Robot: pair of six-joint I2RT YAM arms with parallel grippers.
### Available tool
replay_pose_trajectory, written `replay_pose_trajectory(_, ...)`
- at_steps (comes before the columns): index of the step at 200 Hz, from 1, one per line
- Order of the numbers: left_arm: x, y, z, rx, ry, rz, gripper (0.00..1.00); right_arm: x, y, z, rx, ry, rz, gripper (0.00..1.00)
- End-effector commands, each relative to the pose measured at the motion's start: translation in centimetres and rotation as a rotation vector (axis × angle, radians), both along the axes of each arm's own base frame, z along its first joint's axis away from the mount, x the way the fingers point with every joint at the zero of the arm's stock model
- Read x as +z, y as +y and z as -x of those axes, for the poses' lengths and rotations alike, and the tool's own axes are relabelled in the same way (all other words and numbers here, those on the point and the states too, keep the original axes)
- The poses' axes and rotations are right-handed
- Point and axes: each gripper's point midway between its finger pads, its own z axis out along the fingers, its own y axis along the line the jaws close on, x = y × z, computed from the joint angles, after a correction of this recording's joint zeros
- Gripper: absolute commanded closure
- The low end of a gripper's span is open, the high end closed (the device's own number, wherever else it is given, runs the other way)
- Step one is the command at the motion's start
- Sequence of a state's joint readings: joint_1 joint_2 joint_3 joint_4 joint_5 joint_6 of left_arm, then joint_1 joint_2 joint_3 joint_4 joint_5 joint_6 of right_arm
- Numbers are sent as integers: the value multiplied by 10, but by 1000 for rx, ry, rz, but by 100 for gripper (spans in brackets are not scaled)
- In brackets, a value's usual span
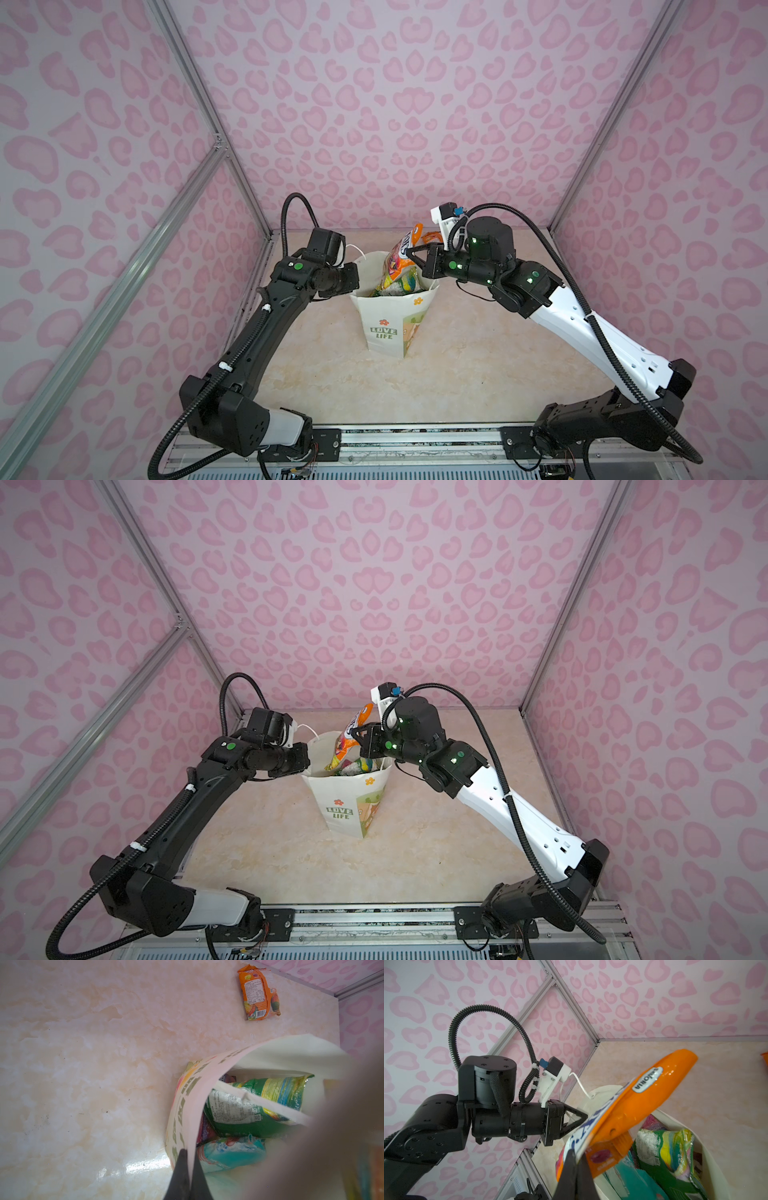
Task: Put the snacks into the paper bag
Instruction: 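Lift the Fox's Fruits bag with the right gripper and carry it over the bag, then lower the Fox's Fruits bag into the bag and open the right gripper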
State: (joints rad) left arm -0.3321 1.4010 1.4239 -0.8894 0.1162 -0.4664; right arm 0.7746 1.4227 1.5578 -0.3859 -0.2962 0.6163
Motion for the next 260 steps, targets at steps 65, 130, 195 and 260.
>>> replay_pose_trajectory(65,4,-4,-5,-13,-27,18,97,-19,3,-20,-32,29,26,100)
replay_pose_trajectory(130,5,-3,-5,-12,-30,18,97,-28,13,-50,-36,61,17,100)
replay_pose_trajectory(195,5,-4,-4,-16,-30,20,97,-65,41,-36,12,109,94,100)
replay_pose_trajectory(260,4,-4,-4,-15,-28,21,97,-130,31,-31,-47,184,234,100)
